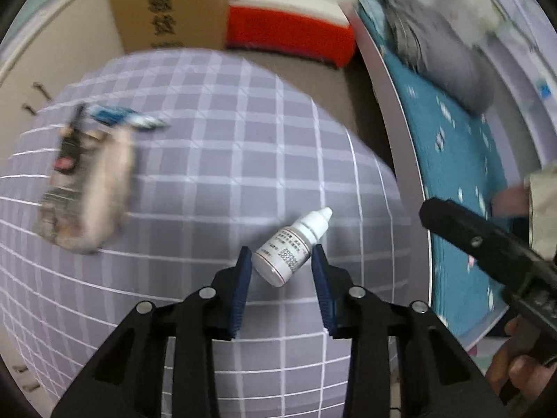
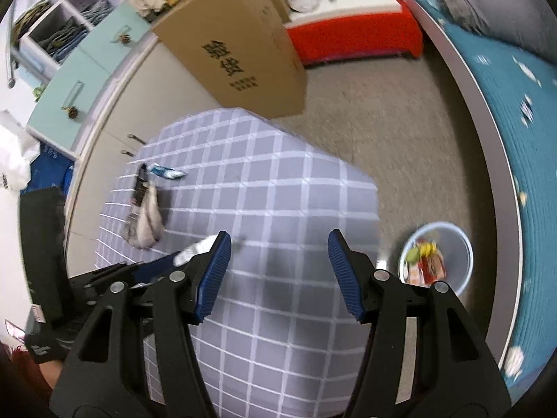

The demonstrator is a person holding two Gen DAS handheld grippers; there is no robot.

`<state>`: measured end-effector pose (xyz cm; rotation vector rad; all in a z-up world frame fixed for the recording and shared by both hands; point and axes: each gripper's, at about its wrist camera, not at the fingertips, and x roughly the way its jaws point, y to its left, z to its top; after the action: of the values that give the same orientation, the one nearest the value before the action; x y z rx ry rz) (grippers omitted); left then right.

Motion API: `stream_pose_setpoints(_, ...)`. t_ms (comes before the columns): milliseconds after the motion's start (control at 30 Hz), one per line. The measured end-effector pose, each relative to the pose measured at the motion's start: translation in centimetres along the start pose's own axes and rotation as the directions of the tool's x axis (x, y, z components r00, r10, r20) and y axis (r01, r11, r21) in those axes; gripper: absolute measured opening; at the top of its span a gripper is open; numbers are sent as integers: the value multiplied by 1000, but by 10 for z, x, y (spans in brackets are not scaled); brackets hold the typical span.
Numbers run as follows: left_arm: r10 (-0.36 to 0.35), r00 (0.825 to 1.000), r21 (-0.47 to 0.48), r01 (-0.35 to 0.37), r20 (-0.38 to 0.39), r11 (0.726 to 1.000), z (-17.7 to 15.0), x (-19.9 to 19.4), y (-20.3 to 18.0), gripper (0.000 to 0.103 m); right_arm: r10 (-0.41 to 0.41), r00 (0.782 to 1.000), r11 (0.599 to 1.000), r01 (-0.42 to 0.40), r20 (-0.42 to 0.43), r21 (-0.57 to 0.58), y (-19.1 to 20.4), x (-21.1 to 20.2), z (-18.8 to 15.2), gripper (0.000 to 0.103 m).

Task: Collect trash
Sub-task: 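Grasp the small white dropper bottle with the left tool, then grasp the blue-and-white tube packet with the right tool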

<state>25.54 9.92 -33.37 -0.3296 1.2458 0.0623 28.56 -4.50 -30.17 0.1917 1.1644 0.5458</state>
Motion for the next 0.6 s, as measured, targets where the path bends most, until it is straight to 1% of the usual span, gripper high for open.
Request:
stream_pose_setpoints(33,10,999,-31,-9,40,999,4,-14,11,34,9,1000,1000,-9,5,-17,7,1,5,58)
stream_pose_setpoints(133,40,994,-103,-29,104,994,9,-40,36,34,44,999,996,-42,13,-84,37,9,21,58)
stream_pose_setpoints(233,78,984,-192,-47,158,980,12,-67,70,34,76,997,985,-76,-6,-155,71,27,35,58)
stream_pose_setpoints(300,110,977,-264,-59,183,963,15,-84,100,34,88,996,974,-91,-23,-209,96,41,42,58)
stream_pose_setpoints(333,120,975,-284,-63,188,957,16,-87,111,34,90,995,969,-95,-31,-227,106,48,44,58)
stream_pose_setpoints(367,134,972,-322,-66,193,944,17,-93,129,34,94,995,962,-102,-44,-253,120,59,48,58)
stream_pose_setpoints(400,145,971,-342,-72,192,937,17,-94,137,34,93,994,958,-104,-52,-268,127,66,49,58)
stream_pose_setpoints(433,164,969,-374,-84,188,924,18,-96,152,34,88,994,953,-102,-61,-285,135,75,50,58)
stream_pose_setpoints(533,184,967,-429,-92,177,899,20,-100,186,34,62,994,943,-90,-95,-322,155,106,54,58)
stream_pose_setpoints(600,196,965,-439,-104,171,892,17,-98,199,34,43,993,937,-78,-107,-339,161,121,55,57)
